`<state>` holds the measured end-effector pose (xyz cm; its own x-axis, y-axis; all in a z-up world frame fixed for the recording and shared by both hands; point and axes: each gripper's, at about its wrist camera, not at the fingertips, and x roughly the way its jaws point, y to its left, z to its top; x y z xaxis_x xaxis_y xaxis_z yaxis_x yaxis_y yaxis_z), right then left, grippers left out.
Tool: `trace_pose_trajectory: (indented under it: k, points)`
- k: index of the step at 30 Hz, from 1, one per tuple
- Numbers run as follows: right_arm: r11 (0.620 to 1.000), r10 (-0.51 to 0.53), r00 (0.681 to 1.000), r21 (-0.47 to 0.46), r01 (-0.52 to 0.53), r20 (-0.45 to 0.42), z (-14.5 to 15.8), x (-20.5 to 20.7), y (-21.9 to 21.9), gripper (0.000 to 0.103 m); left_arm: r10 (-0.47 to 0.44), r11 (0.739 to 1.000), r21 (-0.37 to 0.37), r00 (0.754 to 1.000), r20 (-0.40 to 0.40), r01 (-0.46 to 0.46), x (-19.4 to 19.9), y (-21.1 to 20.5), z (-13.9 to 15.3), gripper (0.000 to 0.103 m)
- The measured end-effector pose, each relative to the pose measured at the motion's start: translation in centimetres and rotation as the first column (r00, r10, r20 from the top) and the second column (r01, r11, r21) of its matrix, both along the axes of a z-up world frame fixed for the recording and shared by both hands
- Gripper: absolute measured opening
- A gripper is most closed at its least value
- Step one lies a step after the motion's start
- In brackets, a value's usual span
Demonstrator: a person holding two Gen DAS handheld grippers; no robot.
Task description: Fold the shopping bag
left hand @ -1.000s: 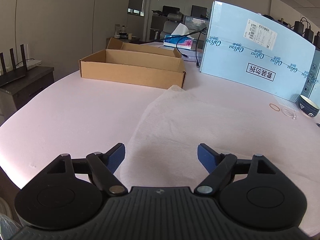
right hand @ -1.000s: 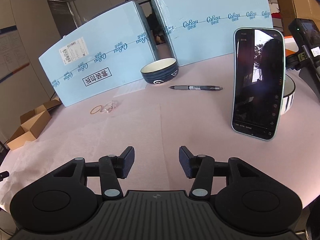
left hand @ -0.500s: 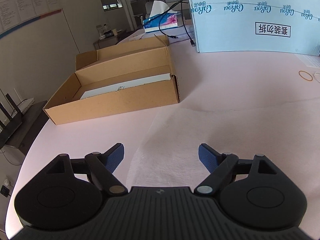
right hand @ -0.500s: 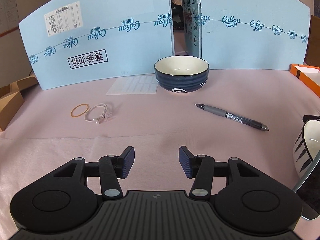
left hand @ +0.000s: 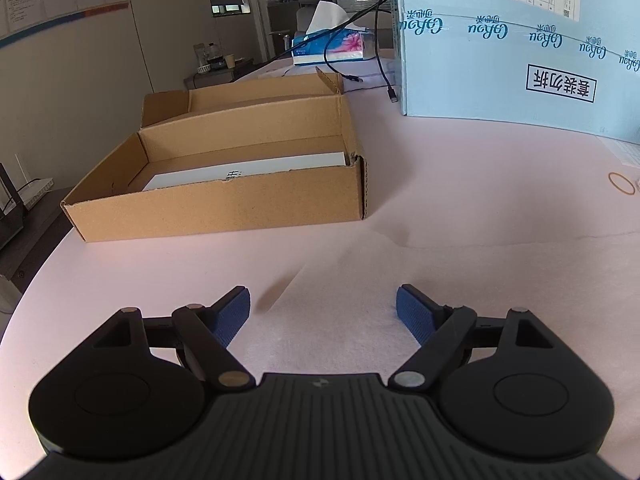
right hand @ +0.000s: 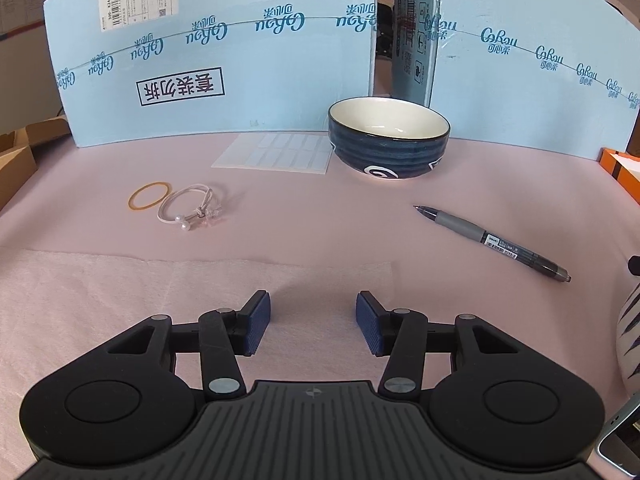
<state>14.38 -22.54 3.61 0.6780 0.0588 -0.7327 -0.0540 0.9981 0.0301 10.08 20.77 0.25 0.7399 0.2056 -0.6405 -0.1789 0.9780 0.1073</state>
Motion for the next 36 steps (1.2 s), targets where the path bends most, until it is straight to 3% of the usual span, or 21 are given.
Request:
trace_pose_trajectory:
  k: [1,3,4,6,8,12,15,18,23,36]
  points:
    - [1.0,0.006,1.0,-0.009,-0.006,0.007,-0.1,-0.1,0.1,0.043,-0.011,1.0,-0.007,1.0,0.002,0.011,-0.1,-0.1,0.0,0.065]
    - [0.999,0.029,0.999,-0.026,-0.028,0.029,-0.2,-0.4,0.4,0.037,-0.042,0.999,-0.008,0.999,0.006,0.043,-0.3,-0.7,0.0,0.041]
    - [0.999,0.039,0.999,-0.033,-0.038,0.038,-0.3,-0.6,0.5,0.035,-0.054,0.999,0.001,0.999,0.005,0.054,-0.3,-1.1,0.1,0.035]
    - [0.998,0.05,0.998,-0.041,-0.048,0.046,-0.3,-0.8,0.7,0.027,-0.075,0.996,0.039,0.997,-0.006,0.076,-0.2,-2.5,0.1,0.015]
    - [0.998,0.056,0.997,-0.039,-0.054,0.046,-0.2,-0.8,0.8,0.023,-0.089,0.993,0.072,0.996,-0.018,0.091,0.0,-3.6,0.1,0.009]
    - [0.998,0.053,0.997,-0.029,-0.052,0.058,-0.3,-1.1,0.5,0.008,-0.093,0.994,0.064,0.995,-0.02,0.094,-0.1,-3.8,0.1,0.002]
    - [0.999,0.053,0.996,-0.005,-0.052,0.074,-0.3,-1.4,-0.2,0.002,-0.093,0.995,0.031,0.996,0.003,0.093,-0.3,-3.6,0.1,0.001]
    - [0.999,0.038,0.996,0.032,-0.041,0.076,-0.2,-1.4,-1.0,0.001,-0.107,0.994,0.032,0.994,0.021,0.107,-0.5,-3.9,0.0,0.001]
    - [1.0,0.007,0.996,0.026,-0.009,0.086,0.1,-1.4,-2.1,0.001,-0.151,0.987,-0.046,0.988,0.028,0.152,-0.2,-4.4,0.6,0.0]
    - [0.996,-0.051,0.994,-0.063,0.057,0.092,0.5,0.7,-3.8,0.002,-0.172,0.985,0.0,0.984,0.036,0.172,3.2,-7.0,0.9,0.001]
